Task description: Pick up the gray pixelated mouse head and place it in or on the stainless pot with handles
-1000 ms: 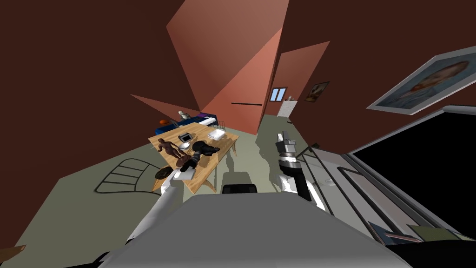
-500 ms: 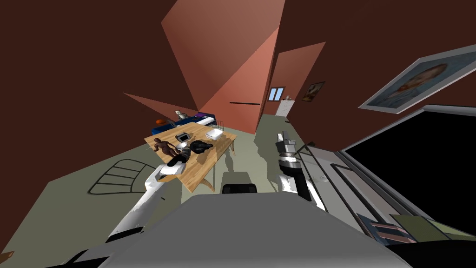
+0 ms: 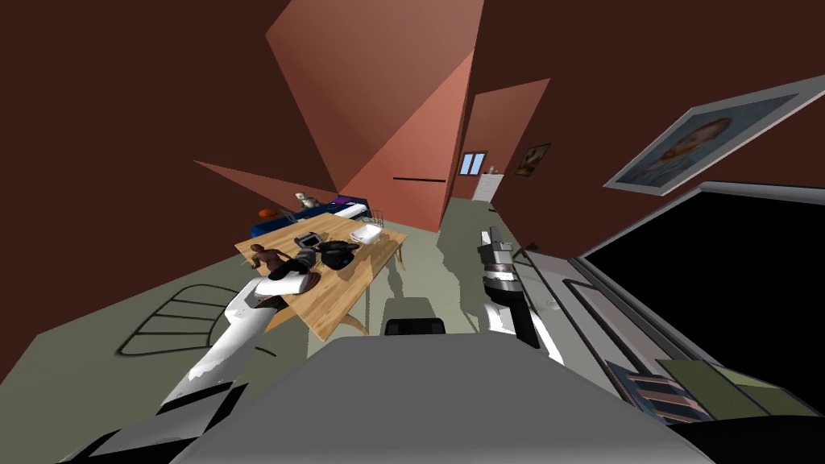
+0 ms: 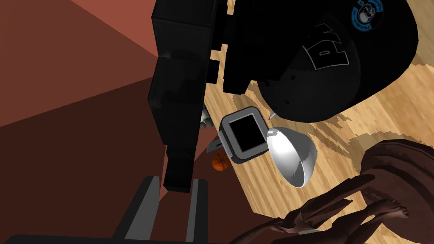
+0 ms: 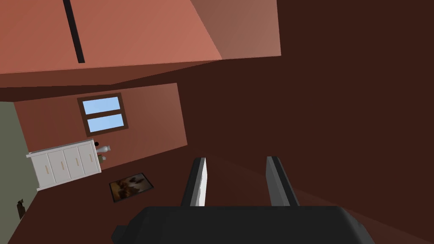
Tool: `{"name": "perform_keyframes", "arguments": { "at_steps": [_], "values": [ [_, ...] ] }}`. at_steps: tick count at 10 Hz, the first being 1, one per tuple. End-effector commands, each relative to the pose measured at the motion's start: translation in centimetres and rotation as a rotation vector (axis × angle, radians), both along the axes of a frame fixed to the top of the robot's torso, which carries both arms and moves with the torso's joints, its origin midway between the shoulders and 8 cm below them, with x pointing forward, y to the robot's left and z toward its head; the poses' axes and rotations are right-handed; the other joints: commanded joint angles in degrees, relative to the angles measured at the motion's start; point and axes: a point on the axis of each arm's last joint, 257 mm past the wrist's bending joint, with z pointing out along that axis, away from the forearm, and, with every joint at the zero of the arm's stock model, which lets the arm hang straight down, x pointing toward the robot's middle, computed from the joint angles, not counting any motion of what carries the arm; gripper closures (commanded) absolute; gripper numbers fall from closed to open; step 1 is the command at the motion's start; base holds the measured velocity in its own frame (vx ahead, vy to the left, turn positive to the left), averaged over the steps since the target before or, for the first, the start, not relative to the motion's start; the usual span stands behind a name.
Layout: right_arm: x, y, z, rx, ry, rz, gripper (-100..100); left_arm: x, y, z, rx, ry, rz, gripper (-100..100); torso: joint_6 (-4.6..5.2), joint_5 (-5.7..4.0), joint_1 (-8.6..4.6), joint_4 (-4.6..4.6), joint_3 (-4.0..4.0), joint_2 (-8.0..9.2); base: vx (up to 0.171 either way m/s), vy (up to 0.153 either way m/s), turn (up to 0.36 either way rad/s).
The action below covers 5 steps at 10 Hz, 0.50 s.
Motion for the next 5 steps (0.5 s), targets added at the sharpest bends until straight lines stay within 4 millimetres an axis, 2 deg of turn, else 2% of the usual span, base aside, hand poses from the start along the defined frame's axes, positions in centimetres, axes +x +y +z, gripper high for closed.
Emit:
{"name": "perform_keyframes", "arguments": {
  "at_steps": [1,5],
  "values": [
    [0.0,0.0,0.0,0.0,0.0,0.0,0,-0.2,1.3,1.6,-0.003,-0.01,0.024,100,0.0,0.0,0.0,0.0,0.0,0.0,0.079,-0.023,-0.093],
    [0.0,0.0,0.0,0.0,0.0,0.0,0,-1.1,3.4,3.4,-0.022,-0.001,0.072,100,0.07,-0.01,0.05,-0.02,-0.15,-0.3,0.132,0.006,-0.117]
  ]
}}
